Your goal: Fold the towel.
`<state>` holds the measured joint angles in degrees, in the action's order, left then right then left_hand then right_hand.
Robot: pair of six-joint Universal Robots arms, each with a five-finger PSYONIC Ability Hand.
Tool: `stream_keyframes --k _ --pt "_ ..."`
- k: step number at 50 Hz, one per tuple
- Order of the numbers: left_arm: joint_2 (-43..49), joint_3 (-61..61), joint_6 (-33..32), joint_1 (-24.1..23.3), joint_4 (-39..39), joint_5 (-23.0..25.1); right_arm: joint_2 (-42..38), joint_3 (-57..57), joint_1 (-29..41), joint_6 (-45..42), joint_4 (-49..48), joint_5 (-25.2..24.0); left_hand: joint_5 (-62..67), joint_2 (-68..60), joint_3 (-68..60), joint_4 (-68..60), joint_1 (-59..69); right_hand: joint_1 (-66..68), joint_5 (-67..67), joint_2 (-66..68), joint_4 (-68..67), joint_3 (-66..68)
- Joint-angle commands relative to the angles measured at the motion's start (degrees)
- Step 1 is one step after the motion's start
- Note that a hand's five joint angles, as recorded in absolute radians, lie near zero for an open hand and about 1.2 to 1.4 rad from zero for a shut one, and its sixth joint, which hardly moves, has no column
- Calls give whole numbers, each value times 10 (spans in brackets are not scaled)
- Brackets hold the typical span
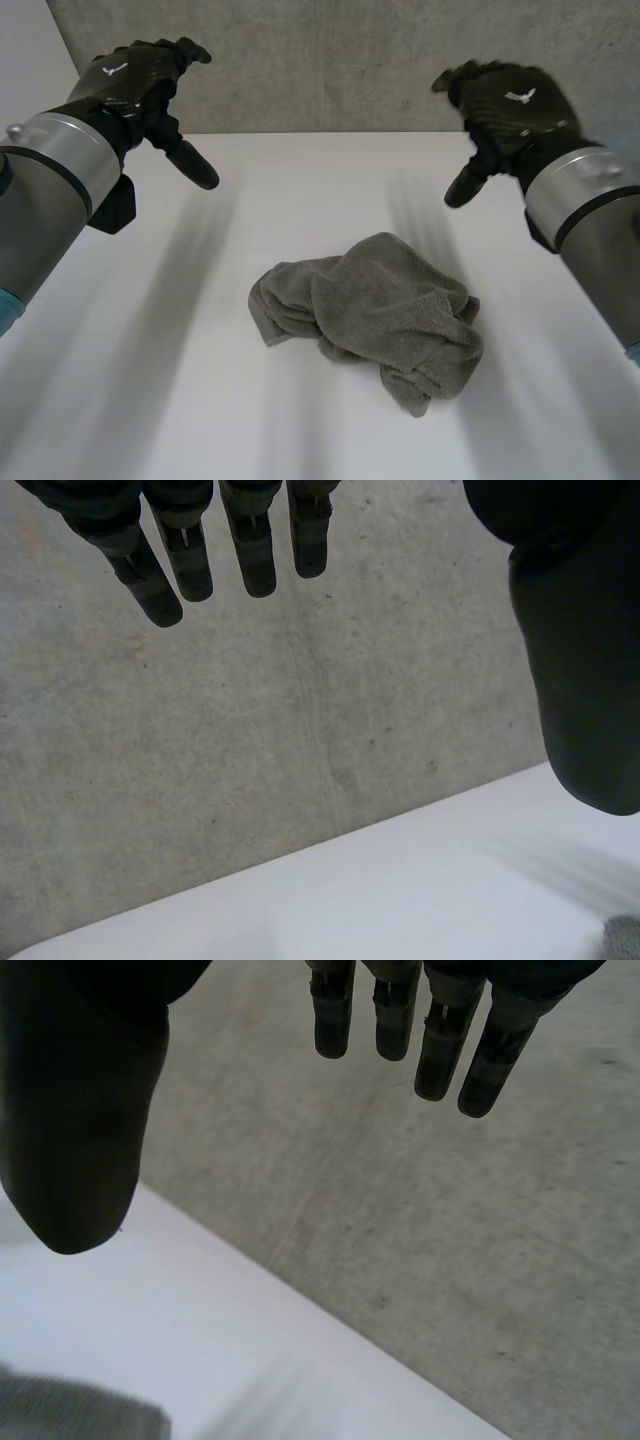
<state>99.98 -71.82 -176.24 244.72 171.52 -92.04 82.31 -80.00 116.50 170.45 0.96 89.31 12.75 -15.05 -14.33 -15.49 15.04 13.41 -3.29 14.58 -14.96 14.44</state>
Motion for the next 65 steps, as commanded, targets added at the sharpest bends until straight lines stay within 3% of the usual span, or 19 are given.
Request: stream_keyframes --k 1,27,34,43,45,46,47,48,49,50,51,53,55,65 --pt "5 -2 -38 -13 -4 -8 7 -1 -31 23 6 4 -124 47 40 51 -47 -34 33 -46 50 -44" --pt "26 -23 -53 -40 24 -8 -15 6 -44 -4 18 -5 -124 47 40 51 -47 -34 33 -46 50 -44" --pt "106 -46 -54 -65 79 16 -99 -2 -38 -117 104 -69 -114 37 29 41 -36 -34 33 -46 50 -44" --pt "229 -45 -64 -100 117 34 -160 -69 -42 -133 94 -98 -43 -34 -41 -30 34 -34 33 -46 50 -44" --pt "259 -46 -87 -105 116 36 -167 -96 -43 -133 70 -100 41 -118 -125 -113 118 89 -90 77 -73 78" --pt "259 -46 -87 -105 116 36 -167 -96 -43 -133 70 -100 41 -118 -125 -114 118 90 -91 78 -74 79" --pt "268 -47 -100 -110 114 36 -167 -108 -43 -133 59 -101 89 -166 -174 -162 167 189 -191 178 -174 179" --pt "273 -49 -113 -118 112 35 -167 -108 -43 -133 59 -101 203 -280 -287 -276 280 190 -192 179 -175 180" --pt "273 -49 -113 -118 112 35 -166 -118 -44 -133 51 -103 204 -281 -289 -277 281 319 -320 307 -303 308" --pt "272 -57 -124 -124 109 34 -160 -126 -44 -133 45 -108 333 -410 -417 -405 410 473 -474 461 -458 463" --pt "272 -57 -125 -124 109 34 -160 -126 -44 -133 45 -108 334 -411 -418 -406 411 475 -476 463 -459 464" --pt "254 -88 -129 -128 108 33 -127 -142 -48 -133 41 -129 515 -592 -599 -587 592 665 -666 653 -650 655" --pt "234 -110 -128 -128 108 33 -98 -151 -49 -134 42 -144 572 -649 -656 -645 649 666 -667 654 -650 656" --pt "59 -272 -131 -125 104 34 -39 -174 -41 -173 93 -241 572 -649 -657 -645 650 666 -667 654 -650 656"
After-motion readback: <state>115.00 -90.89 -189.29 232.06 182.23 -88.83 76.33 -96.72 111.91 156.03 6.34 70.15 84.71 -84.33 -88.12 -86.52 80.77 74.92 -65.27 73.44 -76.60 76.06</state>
